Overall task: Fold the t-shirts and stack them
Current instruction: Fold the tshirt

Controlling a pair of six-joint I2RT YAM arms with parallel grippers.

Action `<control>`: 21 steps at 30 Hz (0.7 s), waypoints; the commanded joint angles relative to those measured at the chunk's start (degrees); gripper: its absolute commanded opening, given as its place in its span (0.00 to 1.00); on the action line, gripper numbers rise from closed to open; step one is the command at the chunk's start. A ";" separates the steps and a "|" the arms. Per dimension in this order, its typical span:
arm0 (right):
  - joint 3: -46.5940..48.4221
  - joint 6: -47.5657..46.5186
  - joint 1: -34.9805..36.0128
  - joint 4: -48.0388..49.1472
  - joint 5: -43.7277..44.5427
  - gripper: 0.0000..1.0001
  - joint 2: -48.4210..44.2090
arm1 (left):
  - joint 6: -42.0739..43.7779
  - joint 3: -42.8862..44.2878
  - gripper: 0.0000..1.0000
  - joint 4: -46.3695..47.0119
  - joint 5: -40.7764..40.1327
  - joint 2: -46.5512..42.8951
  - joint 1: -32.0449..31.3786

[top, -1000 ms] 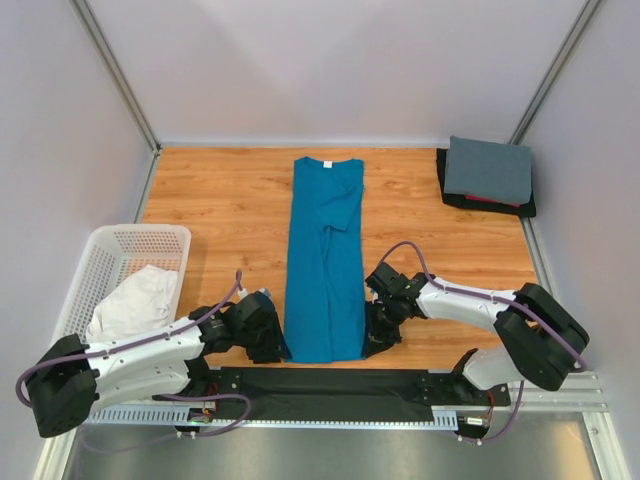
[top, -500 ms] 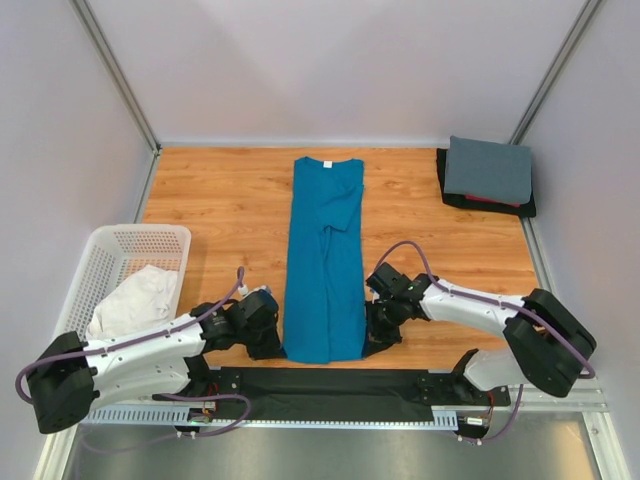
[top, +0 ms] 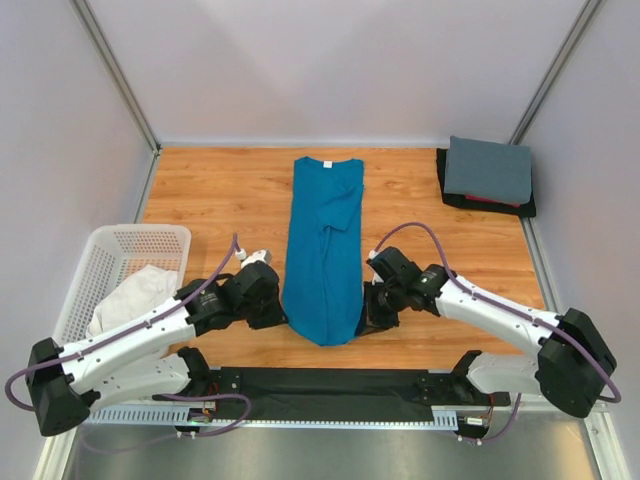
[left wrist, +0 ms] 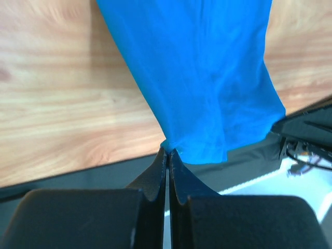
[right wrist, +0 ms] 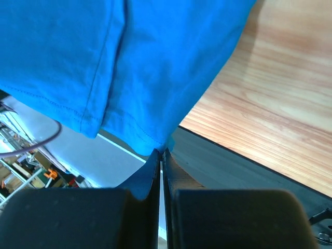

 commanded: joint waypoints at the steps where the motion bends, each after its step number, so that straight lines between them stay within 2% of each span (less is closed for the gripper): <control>1: 5.87 -1.66 -1.61 -1.34 2.33 0.00 0.44 | 5.59 3.87 0.00 -4.41 -3.95 1.98 3.11; 7: 11.93 -5.61 -6.61 -1.35 4.97 0.00 2.55 | 13.49 9.40 0.00 -2.92 -3.69 6.37 10.32; 12: 15.71 -7.73 -10.66 0.57 4.62 0.00 6.76 | 17.37 13.19 0.00 0.23 -1.58 11.29 13.75; 21: 22.03 -9.93 -18.39 3.92 2.95 0.00 14.94 | 20.10 18.29 0.00 5.42 0.96 20.08 19.28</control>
